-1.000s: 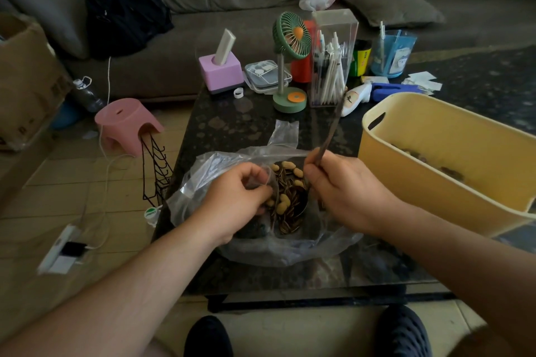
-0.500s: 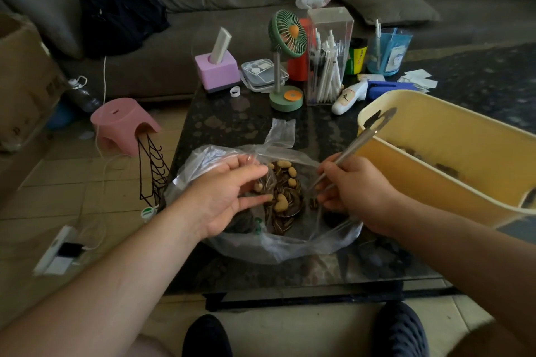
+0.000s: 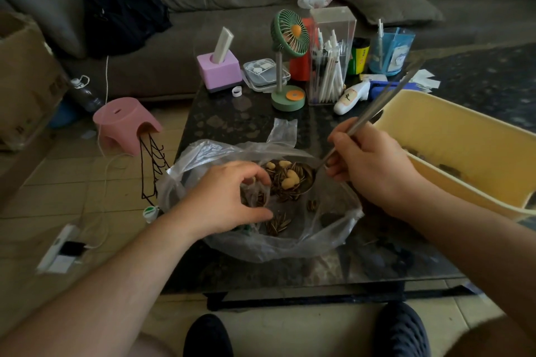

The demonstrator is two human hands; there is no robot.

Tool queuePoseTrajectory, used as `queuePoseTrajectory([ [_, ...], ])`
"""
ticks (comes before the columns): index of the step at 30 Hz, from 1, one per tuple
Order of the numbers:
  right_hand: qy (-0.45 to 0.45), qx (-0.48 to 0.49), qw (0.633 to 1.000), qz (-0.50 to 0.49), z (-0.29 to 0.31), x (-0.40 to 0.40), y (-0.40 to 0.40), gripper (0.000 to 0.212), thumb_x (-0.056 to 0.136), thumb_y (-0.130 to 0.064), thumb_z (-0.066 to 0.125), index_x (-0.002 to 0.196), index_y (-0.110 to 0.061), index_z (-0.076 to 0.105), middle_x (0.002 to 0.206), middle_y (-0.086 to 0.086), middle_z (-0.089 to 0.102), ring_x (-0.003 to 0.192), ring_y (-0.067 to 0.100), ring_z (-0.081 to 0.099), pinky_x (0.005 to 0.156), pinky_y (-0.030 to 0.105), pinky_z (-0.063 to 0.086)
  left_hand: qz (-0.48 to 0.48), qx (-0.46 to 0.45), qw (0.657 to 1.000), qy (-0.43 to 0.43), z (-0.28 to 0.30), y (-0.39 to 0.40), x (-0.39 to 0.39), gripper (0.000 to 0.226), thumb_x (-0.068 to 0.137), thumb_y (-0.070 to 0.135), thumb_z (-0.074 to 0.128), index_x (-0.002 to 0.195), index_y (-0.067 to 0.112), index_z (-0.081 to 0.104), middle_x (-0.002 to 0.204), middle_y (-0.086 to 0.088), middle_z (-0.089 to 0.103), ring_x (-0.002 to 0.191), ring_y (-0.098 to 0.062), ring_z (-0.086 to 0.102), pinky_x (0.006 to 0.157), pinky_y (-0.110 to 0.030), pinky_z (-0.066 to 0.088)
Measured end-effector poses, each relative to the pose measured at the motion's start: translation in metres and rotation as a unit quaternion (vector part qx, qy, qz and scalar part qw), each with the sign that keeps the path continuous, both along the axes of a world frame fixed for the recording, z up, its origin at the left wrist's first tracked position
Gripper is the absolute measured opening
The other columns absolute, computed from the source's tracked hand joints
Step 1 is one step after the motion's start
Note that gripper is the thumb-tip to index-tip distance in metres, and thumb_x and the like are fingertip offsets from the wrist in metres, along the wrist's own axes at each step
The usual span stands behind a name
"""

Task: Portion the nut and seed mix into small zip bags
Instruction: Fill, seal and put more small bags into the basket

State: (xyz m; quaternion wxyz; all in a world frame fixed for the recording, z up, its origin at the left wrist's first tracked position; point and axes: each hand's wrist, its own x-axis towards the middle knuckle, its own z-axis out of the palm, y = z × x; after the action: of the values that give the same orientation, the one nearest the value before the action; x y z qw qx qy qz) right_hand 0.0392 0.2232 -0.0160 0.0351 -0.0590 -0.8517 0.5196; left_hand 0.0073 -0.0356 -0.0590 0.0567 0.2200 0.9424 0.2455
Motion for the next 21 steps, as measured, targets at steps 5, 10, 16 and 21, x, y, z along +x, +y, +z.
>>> queuePoseTrajectory([
  [5,0.013,-0.017,1.000,-0.005,0.004,0.000,-0.002,0.016,0.109,-0.031,0.049,0.099,-0.028,0.061,0.077,0.001,0.075,0.073,0.015,0.076,0.079,0.049,0.064,-0.026,-0.032,0.999,-0.013,0.001,0.001,0.000,0.082,0.064,0.051,0.097,0.134,0.051,0.055,0.131,0.031,0.047,0.120,0.005,0.048,0.090,-0.014,0.035],
  [10,0.018,-0.016,1.000,0.003,0.005,0.002,-0.005,0.016,0.109,-0.030,0.049,0.098,-0.028,0.061,0.078,0.002,0.074,0.072,0.014,0.075,0.077,0.045,0.065,-0.005,-0.011,1.000,-0.014,-0.004,0.005,0.002,0.092,0.067,0.048,0.097,0.143,0.049,0.045,0.139,0.025,0.054,0.125,0.002,0.051,0.100,-0.020,0.042],
  [16,0.013,0.008,1.000,0.013,0.005,0.002,-0.009,0.018,0.109,-0.030,0.047,0.097,-0.028,0.060,0.076,0.000,0.073,0.070,0.012,0.074,0.079,0.045,0.064,0.002,-0.021,0.999,-0.040,-0.007,0.005,0.001,0.113,0.067,0.044,0.097,0.159,0.044,0.031,0.152,0.019,0.050,0.134,0.001,0.044,0.109,-0.020,0.036],
  [21,0.011,0.013,1.000,0.017,0.006,0.002,-0.010,0.018,0.110,-0.030,0.047,0.097,-0.027,0.060,0.081,0.001,0.073,0.070,0.012,0.074,0.078,0.046,0.064,0.020,-0.010,0.997,-0.072,-0.005,-0.004,-0.005,0.101,0.072,0.040,0.096,0.157,0.041,0.041,0.151,0.020,0.052,0.135,0.001,0.048,0.112,-0.022,0.039],
])
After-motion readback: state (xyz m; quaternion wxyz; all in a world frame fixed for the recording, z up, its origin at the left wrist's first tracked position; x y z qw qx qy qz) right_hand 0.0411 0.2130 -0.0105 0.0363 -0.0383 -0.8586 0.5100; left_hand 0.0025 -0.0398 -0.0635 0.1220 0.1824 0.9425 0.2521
